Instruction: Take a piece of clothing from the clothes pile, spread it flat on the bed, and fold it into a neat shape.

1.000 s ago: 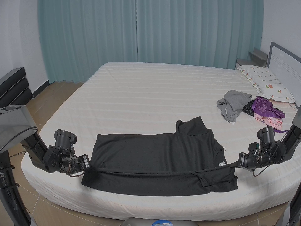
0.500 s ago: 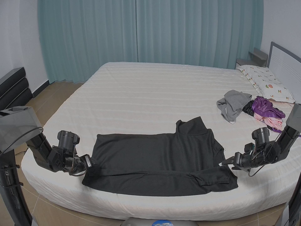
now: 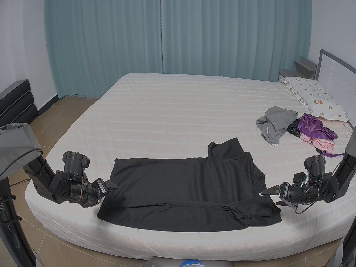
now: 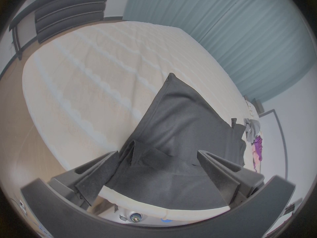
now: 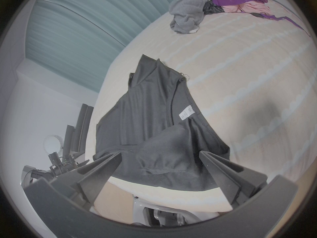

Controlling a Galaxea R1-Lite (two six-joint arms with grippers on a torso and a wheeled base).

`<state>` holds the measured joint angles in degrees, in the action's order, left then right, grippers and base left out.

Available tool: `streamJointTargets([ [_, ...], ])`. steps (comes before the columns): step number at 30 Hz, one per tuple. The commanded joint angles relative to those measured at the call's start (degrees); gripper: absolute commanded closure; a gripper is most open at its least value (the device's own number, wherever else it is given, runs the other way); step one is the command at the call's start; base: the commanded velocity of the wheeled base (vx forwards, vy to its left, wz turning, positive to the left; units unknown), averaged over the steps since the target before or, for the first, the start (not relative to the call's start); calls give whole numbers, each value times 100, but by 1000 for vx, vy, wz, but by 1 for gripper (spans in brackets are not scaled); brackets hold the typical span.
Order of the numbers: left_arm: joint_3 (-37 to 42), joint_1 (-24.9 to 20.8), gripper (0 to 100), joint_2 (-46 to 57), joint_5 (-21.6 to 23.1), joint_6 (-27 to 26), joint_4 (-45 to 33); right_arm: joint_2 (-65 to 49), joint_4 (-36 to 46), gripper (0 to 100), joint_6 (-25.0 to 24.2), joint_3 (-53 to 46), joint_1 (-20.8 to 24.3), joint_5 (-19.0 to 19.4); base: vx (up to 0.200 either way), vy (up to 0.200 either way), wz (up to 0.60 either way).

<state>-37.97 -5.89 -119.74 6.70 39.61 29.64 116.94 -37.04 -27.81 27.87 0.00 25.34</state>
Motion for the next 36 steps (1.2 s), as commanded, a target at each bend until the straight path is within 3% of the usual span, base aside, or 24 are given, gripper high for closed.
streamJointTargets([
  [1, 150, 0, 0, 126, 129, 267, 7, -260, -638, 0, -366, -598, 97, 41, 0, 0, 0],
  [5, 167, -53, 0, 170, 138, 337, -10, -93, -946, 0, -550, -721, 105, 50, 0, 0, 0],
  [11, 176, -176, 0, 161, 121, 487, -10, -58, -955, 0, -559, -800, 105, 41, 0, -200, 0],
  [22, 97, -536, 0, -94, 59, 785, -2, -14, -955, 0, -559, -853, 255, 41, 0, 0, 0],
  [29, -26, -817, 0, -410, -249, 926, -10, 48, -955, 0, -559, -862, 325, 41, 0, 0, 0],
  [36, -316, -782, 0, -753, -688, 882, -37, 92, -955, 0, -559, -862, 334, 32, 0, 0, 0],
])
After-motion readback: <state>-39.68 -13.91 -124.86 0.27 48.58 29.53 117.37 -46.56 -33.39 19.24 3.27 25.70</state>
